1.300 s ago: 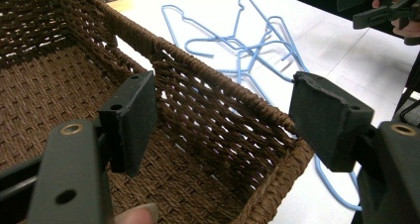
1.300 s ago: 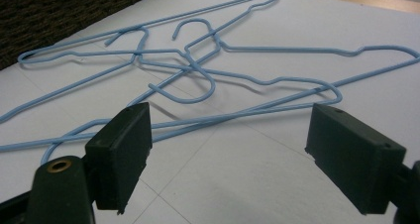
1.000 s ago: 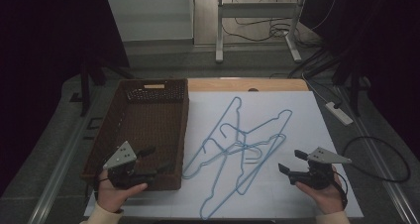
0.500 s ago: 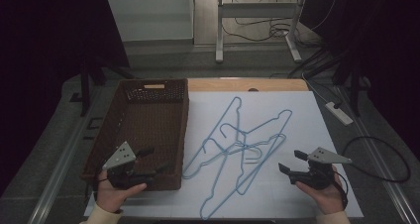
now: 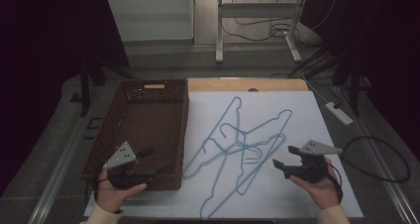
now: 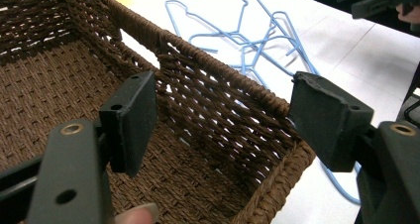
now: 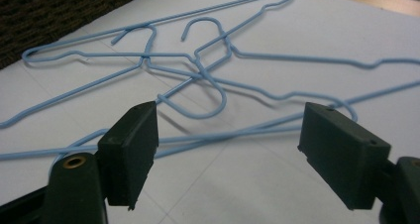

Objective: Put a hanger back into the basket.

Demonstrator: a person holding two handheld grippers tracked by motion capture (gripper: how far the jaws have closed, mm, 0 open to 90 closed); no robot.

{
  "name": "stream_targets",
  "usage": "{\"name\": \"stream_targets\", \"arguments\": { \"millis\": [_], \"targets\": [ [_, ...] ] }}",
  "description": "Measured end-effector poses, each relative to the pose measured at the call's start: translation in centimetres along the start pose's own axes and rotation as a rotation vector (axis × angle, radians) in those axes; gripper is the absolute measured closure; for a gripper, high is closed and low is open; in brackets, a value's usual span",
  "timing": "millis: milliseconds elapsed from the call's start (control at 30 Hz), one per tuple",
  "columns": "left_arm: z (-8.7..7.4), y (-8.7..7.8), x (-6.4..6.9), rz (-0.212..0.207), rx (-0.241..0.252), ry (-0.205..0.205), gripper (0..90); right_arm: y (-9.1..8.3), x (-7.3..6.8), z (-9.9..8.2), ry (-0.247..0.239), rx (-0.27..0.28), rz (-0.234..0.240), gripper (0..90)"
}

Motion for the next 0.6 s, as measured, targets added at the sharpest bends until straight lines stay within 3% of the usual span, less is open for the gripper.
{"name": "stream_targets", "arguments": {
  "millis": [200, 233, 433, 600],
  "targets": [
    [0.1, -0.1, 0.1, -0.005, 0.004, 0.002, 28.1, 1.0, 0.1, 2.7, -0.048, -0.062, -0.014, 28.1],
    [0.1, -0.1, 0.1, -0.006, 0.003, 0.002, 28.1, 1.4, 0.2, 3.4, -0.059, -0.093, -0.011, 28.6],
    [0.1, 0.0, 0.1, -0.004, -0.001, 0.004, 28.2, 2.7, 0.1, 4.7, -0.097, -0.158, -0.006, 31.1],
    [0.1, 0.0, 0.1, -0.004, 0.001, 0.006, 28.4, 4.6, 0.1, 5.7, -0.129, -0.26, 0.001, 32.5]
  ]
}}
Point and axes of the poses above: each handheld gripper's, and its own axes: y roughly forward along the jaws, z roughly out of its top, x roughly to its right, the point moved 2 cm from there along y, roughly forward along the jaws, and after that the axes turned 8 degrees about -x, right-handed, at the moved point
